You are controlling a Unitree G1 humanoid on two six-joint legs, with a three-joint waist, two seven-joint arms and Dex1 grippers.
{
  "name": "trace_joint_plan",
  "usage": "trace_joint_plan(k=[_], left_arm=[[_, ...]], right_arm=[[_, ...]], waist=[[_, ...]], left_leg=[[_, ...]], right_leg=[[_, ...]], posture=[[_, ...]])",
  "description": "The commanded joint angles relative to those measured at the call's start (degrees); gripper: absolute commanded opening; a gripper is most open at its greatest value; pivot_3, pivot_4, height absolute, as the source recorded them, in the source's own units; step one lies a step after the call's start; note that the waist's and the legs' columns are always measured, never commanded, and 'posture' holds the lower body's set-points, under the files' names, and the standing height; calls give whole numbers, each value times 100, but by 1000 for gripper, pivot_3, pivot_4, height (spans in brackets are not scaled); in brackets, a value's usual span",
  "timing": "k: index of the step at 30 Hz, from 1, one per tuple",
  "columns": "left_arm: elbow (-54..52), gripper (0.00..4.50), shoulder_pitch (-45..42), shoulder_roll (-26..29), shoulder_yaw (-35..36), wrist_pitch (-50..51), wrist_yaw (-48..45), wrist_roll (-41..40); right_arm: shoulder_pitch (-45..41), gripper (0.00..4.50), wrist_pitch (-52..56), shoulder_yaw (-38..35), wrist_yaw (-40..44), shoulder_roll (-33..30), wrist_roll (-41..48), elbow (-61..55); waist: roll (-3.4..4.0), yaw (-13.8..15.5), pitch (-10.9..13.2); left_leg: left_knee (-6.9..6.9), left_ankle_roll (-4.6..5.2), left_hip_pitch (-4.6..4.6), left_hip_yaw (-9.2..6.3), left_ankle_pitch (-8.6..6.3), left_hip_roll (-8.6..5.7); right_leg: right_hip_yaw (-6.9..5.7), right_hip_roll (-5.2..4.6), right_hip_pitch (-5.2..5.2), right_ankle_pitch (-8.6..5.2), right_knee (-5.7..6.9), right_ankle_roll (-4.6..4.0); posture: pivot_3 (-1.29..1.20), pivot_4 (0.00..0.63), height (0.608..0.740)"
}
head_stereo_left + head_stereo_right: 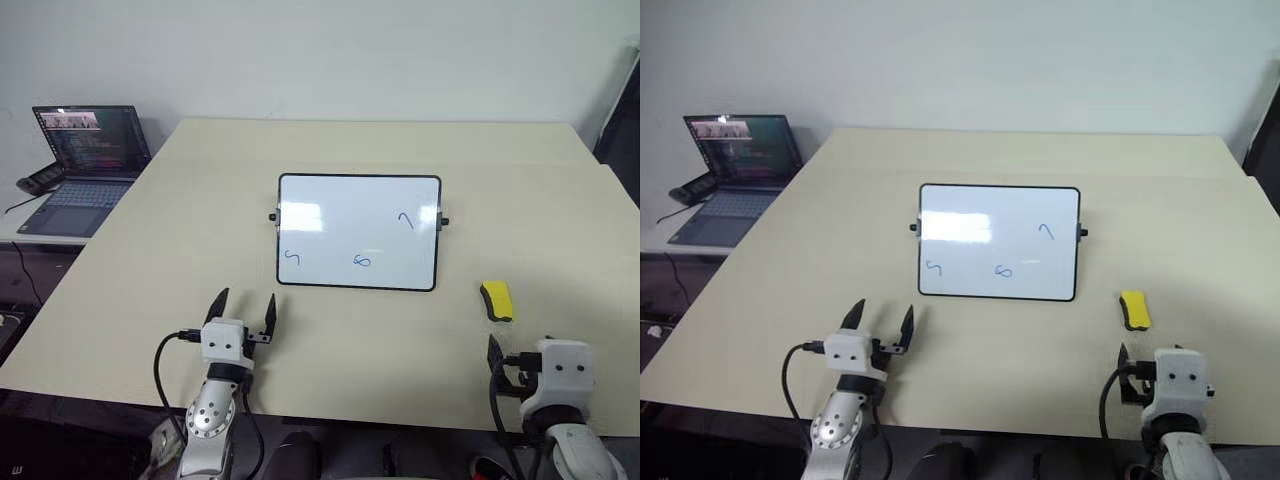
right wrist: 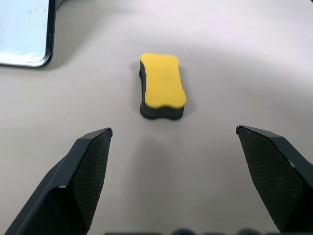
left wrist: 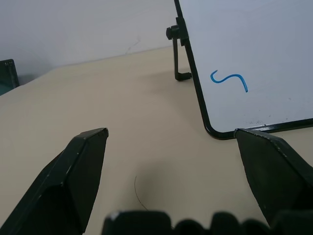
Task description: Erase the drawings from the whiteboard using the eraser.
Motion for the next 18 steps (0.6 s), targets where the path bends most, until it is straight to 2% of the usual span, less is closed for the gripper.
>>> trace_joint_plan(k=[1,6,18], left_arm=[[335,4500,92,-2,-165,130,-115,40],[284,4500,116,-10,-240,131,-81,139],[291,4500,46,148,-167,-34,-206,-13]], right_arm=[[73,4461,-120,-131,-12,-78,-120,-378],[193,4461,-124,-56,6,-48,-106,-389],[-21,4461,-1026,-325,-56,172,120,818]], waist=[[0,2,0],[9,28,-5],[17,35,-5]], left_leg=[[-1,0,0,0,0,0],[-11,0,-3,-4,0,1],[-19,0,-16,-6,-1,1]], right_leg=[[0,0,0,-2,-1,0],[-6,0,5,-3,-28,0],[-10,-1,0,-3,-45,1]], posture=[[0,150,740],[0,150,740],[0,150,740]])
